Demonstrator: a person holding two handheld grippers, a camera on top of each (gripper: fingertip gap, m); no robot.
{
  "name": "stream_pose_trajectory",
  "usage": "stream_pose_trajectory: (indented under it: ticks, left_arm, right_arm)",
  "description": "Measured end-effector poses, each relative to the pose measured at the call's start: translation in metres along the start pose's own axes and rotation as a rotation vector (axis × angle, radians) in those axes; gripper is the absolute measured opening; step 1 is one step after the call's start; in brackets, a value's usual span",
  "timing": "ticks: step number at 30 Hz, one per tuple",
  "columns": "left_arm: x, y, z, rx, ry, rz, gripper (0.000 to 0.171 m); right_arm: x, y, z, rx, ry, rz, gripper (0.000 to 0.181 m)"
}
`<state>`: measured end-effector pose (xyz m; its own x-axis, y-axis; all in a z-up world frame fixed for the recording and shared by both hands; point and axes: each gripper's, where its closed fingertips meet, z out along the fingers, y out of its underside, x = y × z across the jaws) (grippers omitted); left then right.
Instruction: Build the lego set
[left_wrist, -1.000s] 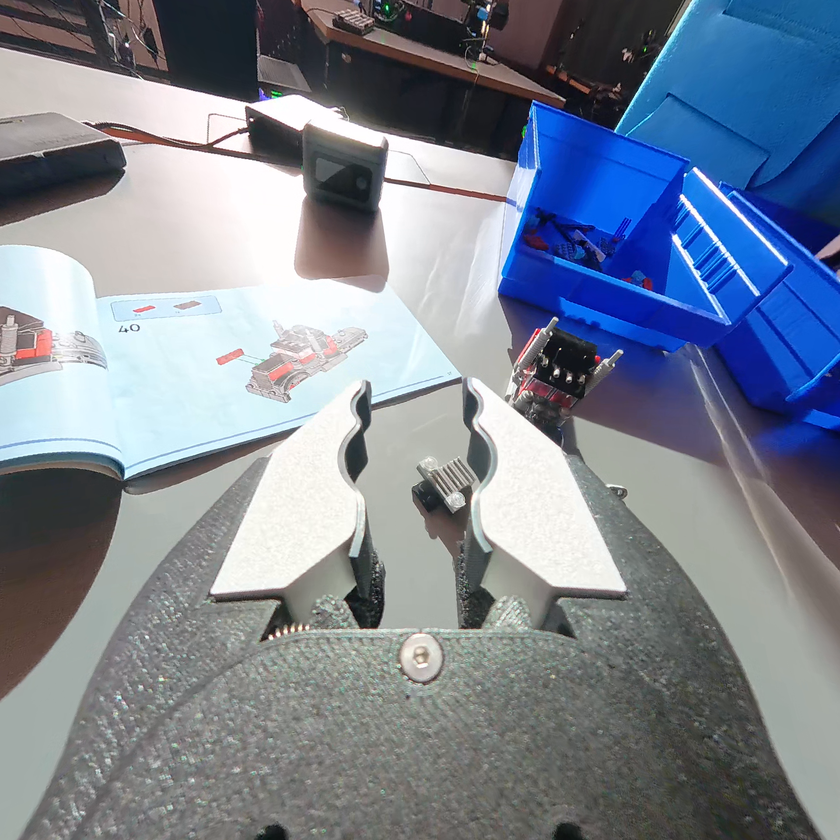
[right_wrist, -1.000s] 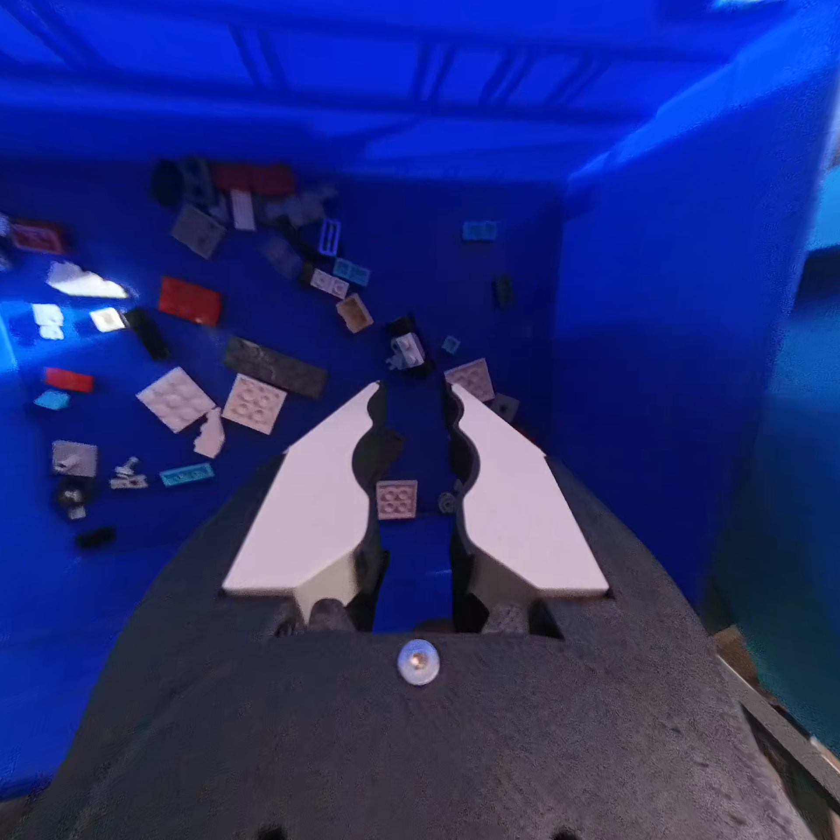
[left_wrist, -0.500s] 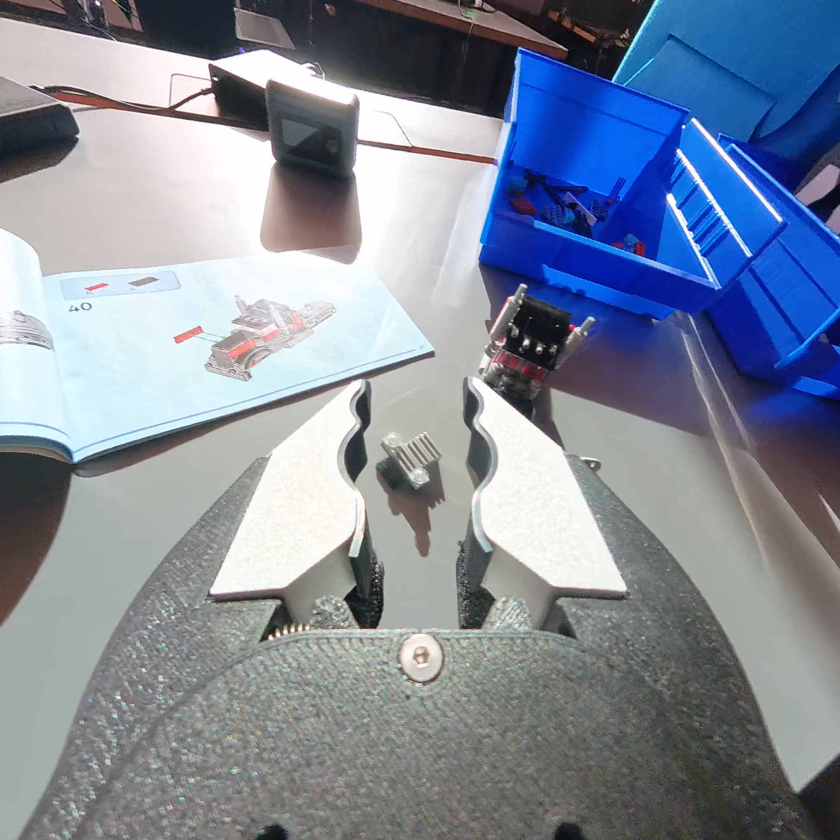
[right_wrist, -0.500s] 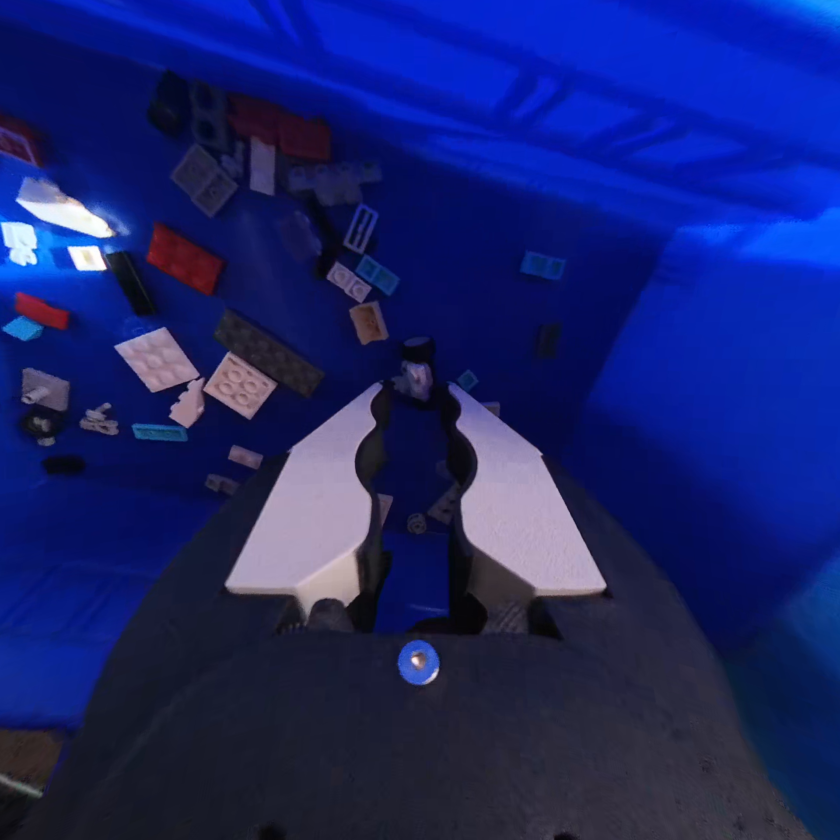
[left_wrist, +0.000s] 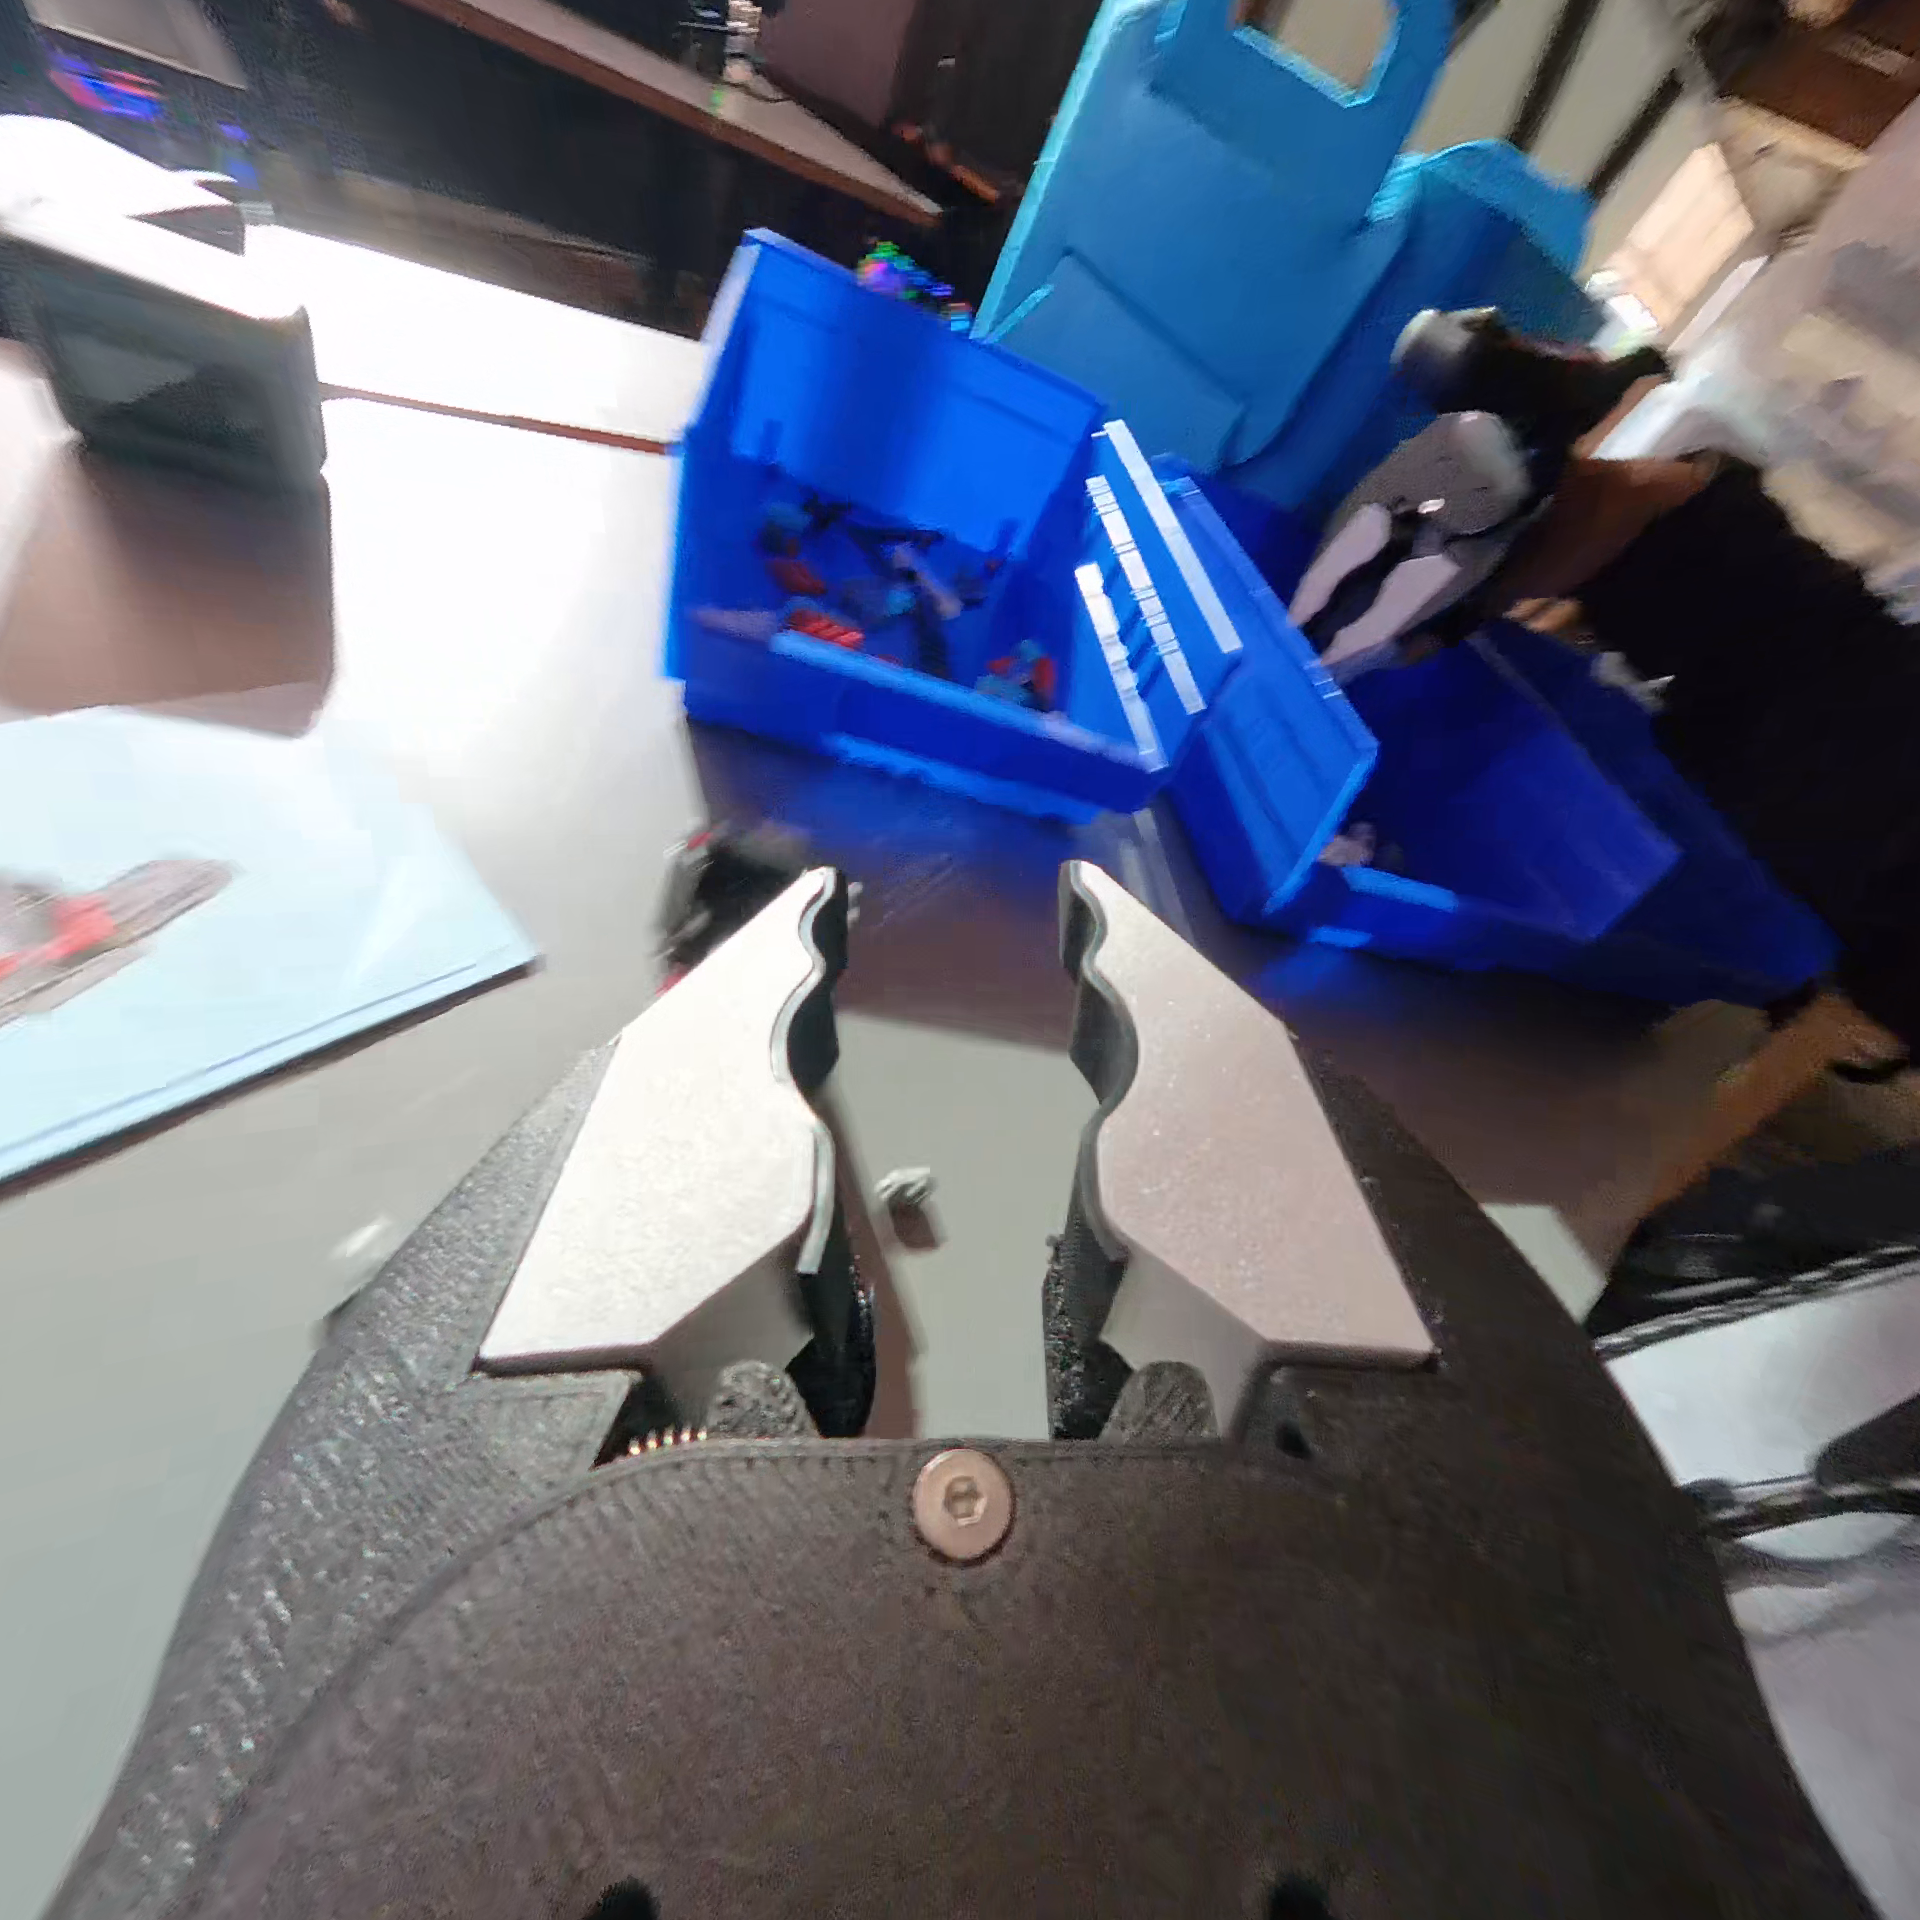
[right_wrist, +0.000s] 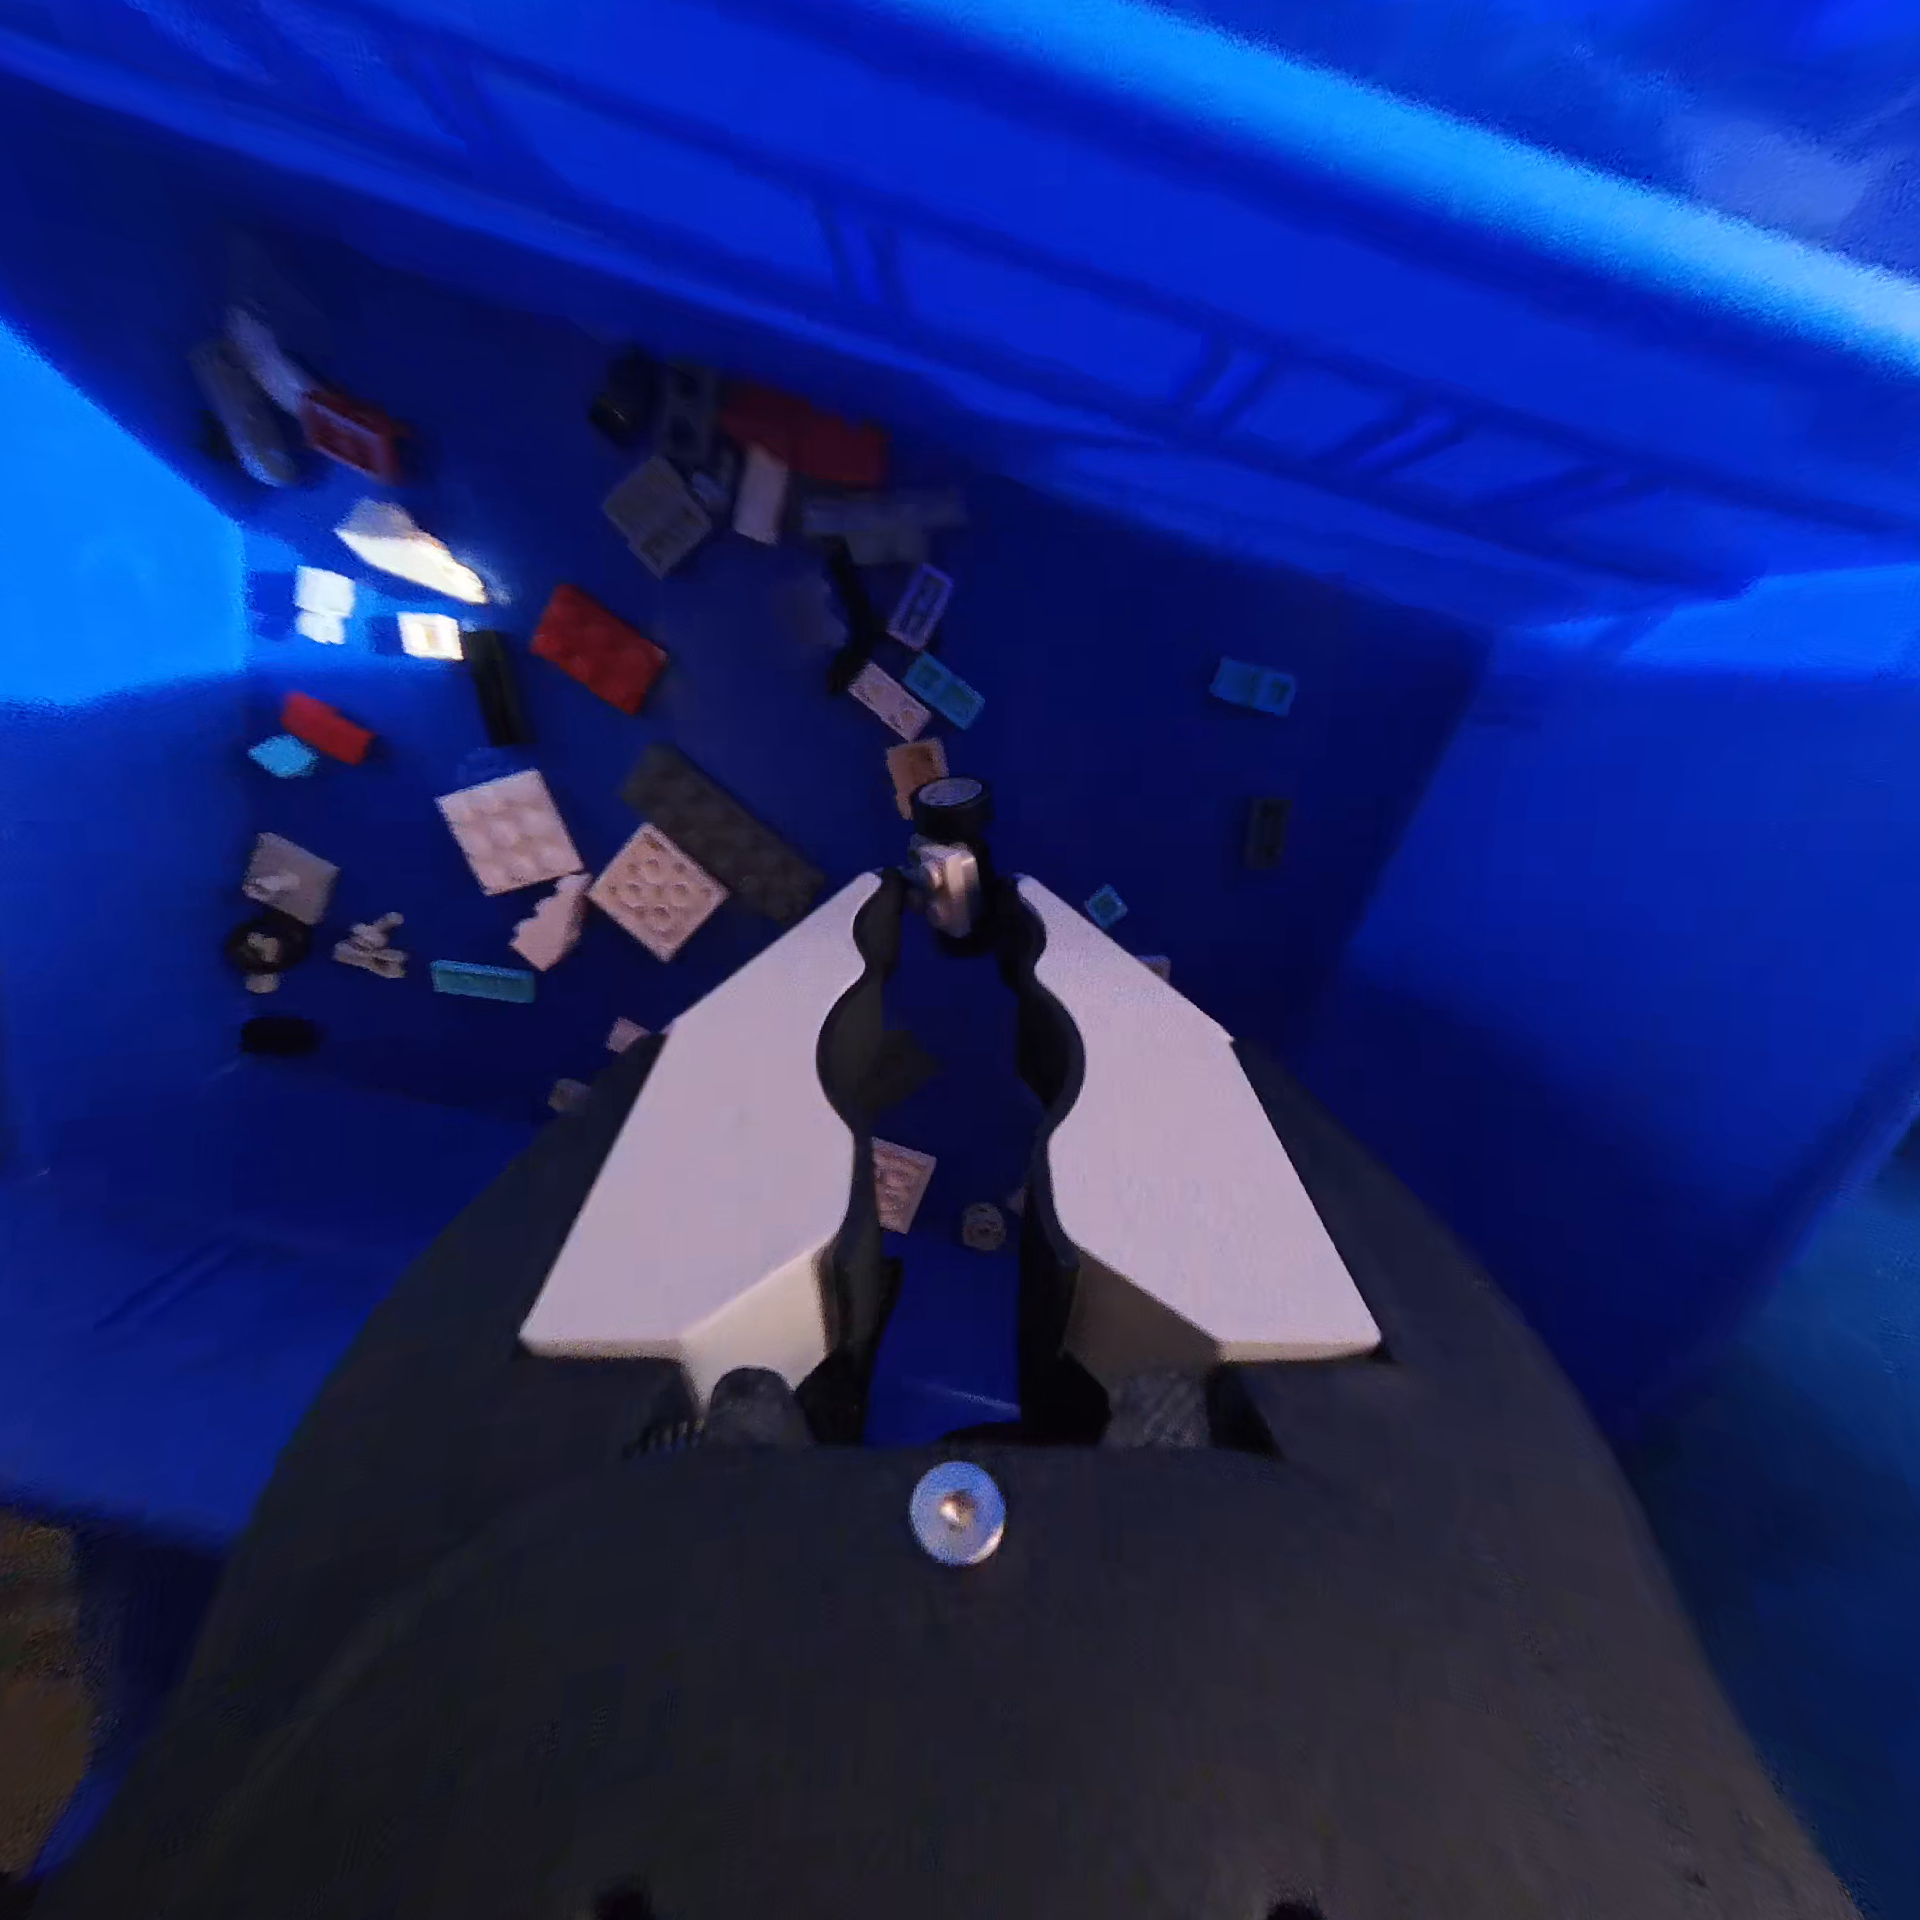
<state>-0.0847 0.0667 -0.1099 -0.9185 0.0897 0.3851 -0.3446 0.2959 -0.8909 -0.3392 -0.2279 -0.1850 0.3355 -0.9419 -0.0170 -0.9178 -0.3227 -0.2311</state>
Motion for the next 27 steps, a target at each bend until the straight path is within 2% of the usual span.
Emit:
stream_pose_trajectory:
  ticks: [3,6,10,13,20,27]
  left_arm:
    - [0.048,-0.024,0.033,0.0,0.183,-0.026,0.041]
    - [0.098,-0.043,0.071,-0.052,0.347,-0.033,0.041]
    - [0.16,-0.047,0.111,-0.148,0.527,-0.058,0.041]
    - [0.192,-0.04,0.137,-0.221,0.589,-0.081,0.041]
    - [0.217,-0.009,0.193,-0.399,0.533,0.012,0.04]
    - [0.227,0.006,0.208,-0.474,0.557,-0.032,0.035]
  right_arm:
    - [-0.014,-0.014,-0.02,0.137,-0.005,-0.026,0.02]
    - [-0.032,-0.029,-0.04,0.281,-0.039,-0.031,0.02]
    - [-0.058,-0.043,-0.057,0.387,-0.08,-0.036,0.02]
    - [-0.08,-0.049,-0.062,0.405,-0.11,-0.066,0.02]
    - [-0.111,-0.061,-0.069,0.387,-0.135,-0.157,0.019]
    - [-0.118,-0.068,-0.074,0.398,-0.129,-0.197,0.019]
